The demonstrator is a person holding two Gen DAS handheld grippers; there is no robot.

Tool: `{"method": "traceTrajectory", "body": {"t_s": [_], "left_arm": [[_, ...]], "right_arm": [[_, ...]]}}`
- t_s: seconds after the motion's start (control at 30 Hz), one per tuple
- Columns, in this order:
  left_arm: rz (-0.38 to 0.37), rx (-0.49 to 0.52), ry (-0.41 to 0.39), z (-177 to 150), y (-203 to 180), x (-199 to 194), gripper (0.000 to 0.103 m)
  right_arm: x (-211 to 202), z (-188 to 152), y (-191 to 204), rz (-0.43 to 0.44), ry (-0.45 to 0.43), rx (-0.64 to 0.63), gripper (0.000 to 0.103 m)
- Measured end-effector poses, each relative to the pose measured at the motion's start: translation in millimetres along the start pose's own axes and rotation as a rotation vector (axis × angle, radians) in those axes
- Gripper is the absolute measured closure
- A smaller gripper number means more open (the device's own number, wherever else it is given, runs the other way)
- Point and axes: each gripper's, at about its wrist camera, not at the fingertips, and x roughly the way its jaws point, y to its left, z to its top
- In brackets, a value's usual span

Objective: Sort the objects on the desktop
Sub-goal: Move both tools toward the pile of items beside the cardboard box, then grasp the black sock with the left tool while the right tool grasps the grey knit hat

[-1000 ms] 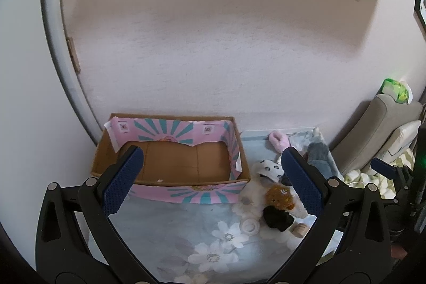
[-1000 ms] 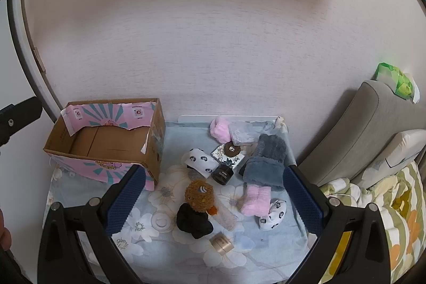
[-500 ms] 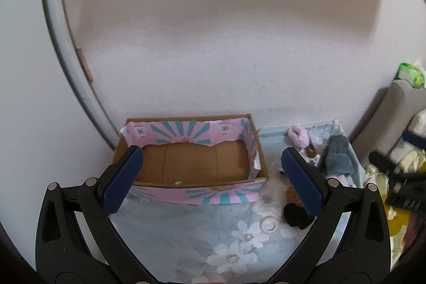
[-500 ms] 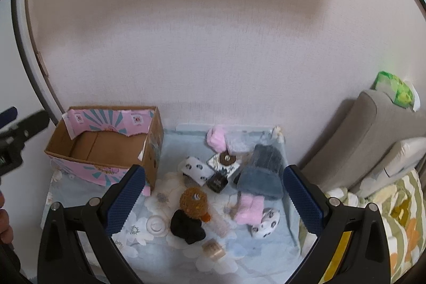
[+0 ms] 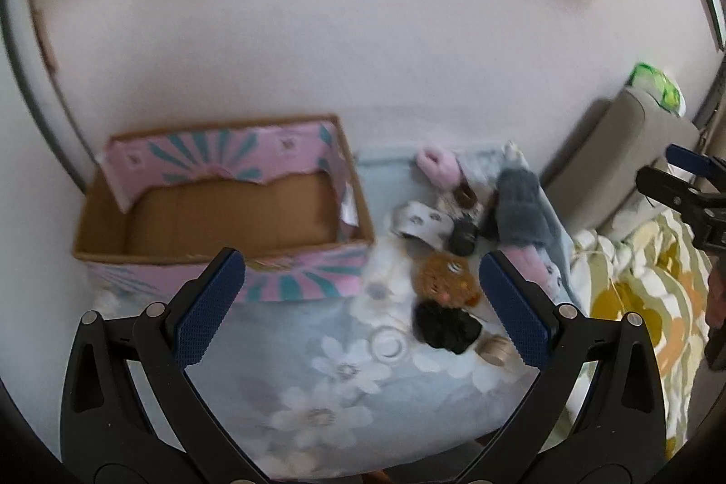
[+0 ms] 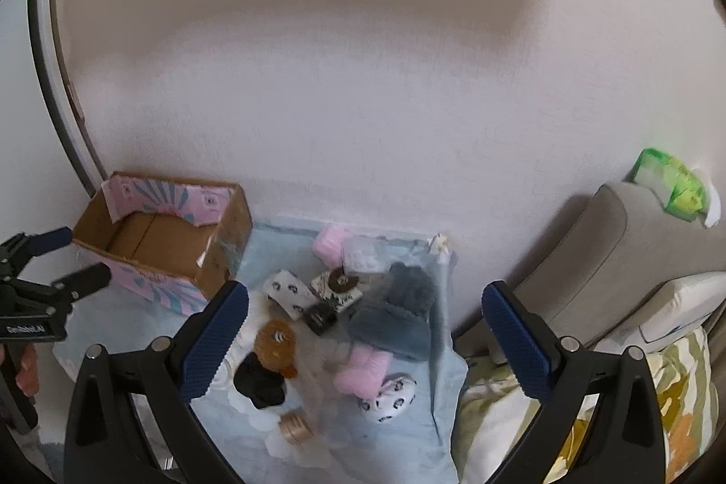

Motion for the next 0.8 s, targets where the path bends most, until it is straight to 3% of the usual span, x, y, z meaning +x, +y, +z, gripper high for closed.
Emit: {"method": "traceTrajectory", "body": {"t_s": [0.27, 0.6, 0.8], "left_arm": [[-0.034, 0.018, 0.065, -49, -34, 53, 0.004], [-0.051, 0.059, 0.077, -91, -71, 111, 0.005], [-0.064, 0.074, 0.114, -103, -86, 141, 0.022]], "right_arm": [[62, -31, -30, 0.077, 0.117, -0.027, 0.0], [141, -56, -46, 0.136, 0.211, -0.081, 0.004], [179, -64, -49, 0.159, 0.24, -0.115, 0.008]]}}
